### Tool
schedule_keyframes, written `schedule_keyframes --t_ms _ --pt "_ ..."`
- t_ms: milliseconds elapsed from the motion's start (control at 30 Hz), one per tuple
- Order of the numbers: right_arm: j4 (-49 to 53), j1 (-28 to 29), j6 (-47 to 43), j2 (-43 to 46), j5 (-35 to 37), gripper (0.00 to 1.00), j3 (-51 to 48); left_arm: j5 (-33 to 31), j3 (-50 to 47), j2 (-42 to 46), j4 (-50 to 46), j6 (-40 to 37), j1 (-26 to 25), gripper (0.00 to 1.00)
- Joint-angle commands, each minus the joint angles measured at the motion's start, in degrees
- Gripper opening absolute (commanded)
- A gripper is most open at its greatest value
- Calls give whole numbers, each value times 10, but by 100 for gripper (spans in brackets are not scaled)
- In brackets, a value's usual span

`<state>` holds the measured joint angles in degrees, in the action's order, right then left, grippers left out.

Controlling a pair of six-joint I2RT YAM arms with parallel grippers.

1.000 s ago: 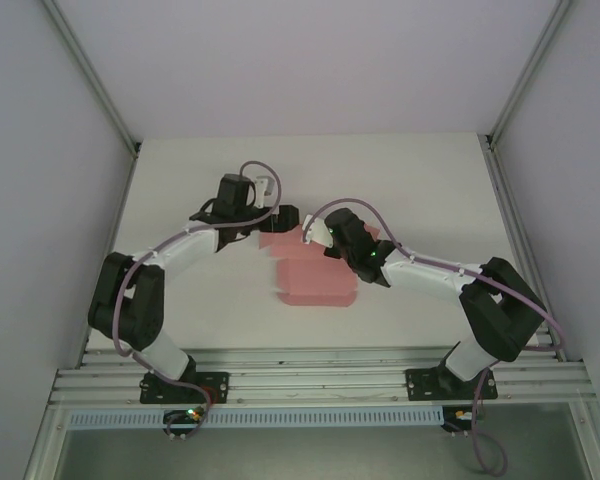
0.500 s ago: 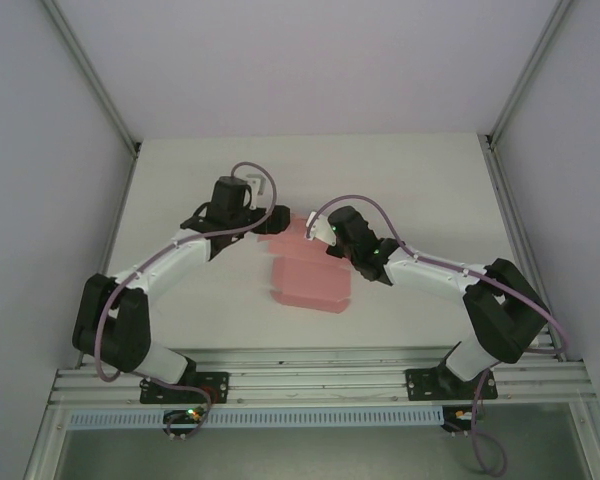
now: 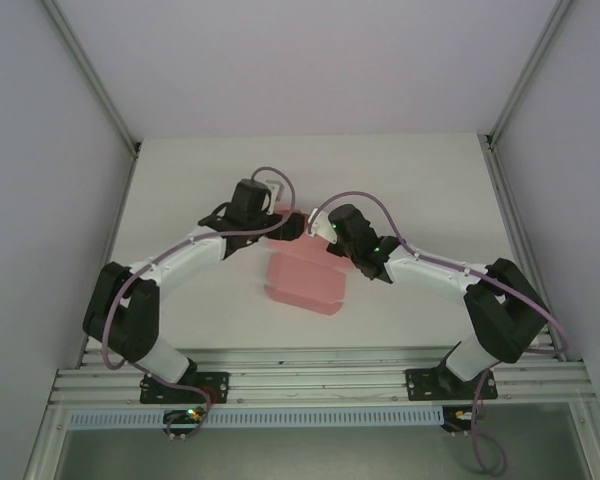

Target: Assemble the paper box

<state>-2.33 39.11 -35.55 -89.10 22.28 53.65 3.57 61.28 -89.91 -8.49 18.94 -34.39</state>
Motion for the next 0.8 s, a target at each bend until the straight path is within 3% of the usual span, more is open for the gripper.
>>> schedule_keyframes --t_ms 0,100,267,367,433,567,700,767 --pt "1 8 21 -4 -26 0 11 -98 46 -21 -5 37 -32 100" --pt "-2 8 24 -3 -28 0 5 -153 64 -31 -22 57 -45 100" --pt "-9 7 29 3 -16 0 -3 -143 61 -21 -25 43 -45 100" --pt "-8 3 34 9 -8 0 -7 -101 38 8 -35 3 -35 100" --pt "-2 -4 43 17 -13 0 -10 -42 4 41 -28 -26 -21 100" --pt "-5 -11 45 30 -24 0 -24 76 -73 105 4 -5 41 100" --pt "-4 -15 52 42 -45 0 -31 235 -151 131 104 44 128 100" --pt "-3 -16 54 45 -50 0 -31 280 -174 130 150 46 145 100"
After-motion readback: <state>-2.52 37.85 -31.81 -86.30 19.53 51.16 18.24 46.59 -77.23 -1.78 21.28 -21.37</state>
